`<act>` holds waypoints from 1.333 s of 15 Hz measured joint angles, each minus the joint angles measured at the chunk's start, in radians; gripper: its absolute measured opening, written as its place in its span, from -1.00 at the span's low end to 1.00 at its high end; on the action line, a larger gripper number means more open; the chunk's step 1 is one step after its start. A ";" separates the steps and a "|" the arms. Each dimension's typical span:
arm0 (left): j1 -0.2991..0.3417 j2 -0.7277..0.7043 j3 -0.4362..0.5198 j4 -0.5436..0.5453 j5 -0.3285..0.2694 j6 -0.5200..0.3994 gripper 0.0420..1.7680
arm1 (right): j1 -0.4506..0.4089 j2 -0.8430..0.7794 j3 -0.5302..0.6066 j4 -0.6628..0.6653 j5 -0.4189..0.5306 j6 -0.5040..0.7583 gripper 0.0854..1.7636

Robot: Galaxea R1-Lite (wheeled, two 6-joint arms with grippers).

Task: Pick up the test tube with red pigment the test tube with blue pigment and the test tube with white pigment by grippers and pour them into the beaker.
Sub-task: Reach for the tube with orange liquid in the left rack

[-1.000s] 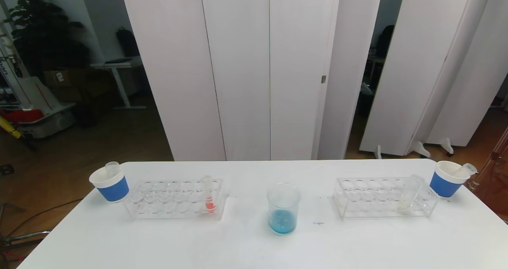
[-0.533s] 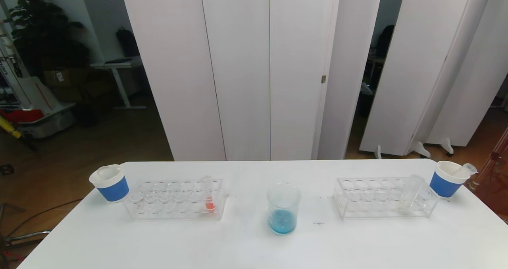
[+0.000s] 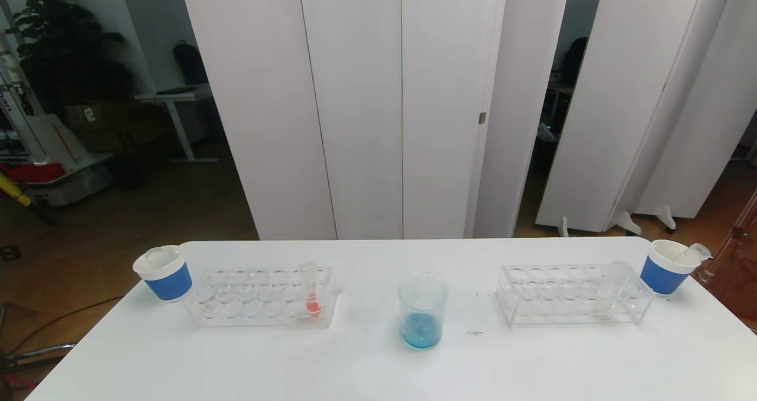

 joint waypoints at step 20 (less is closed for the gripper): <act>0.000 0.000 0.000 -0.002 -0.001 0.004 0.98 | 0.000 0.000 0.000 0.000 0.000 0.001 0.98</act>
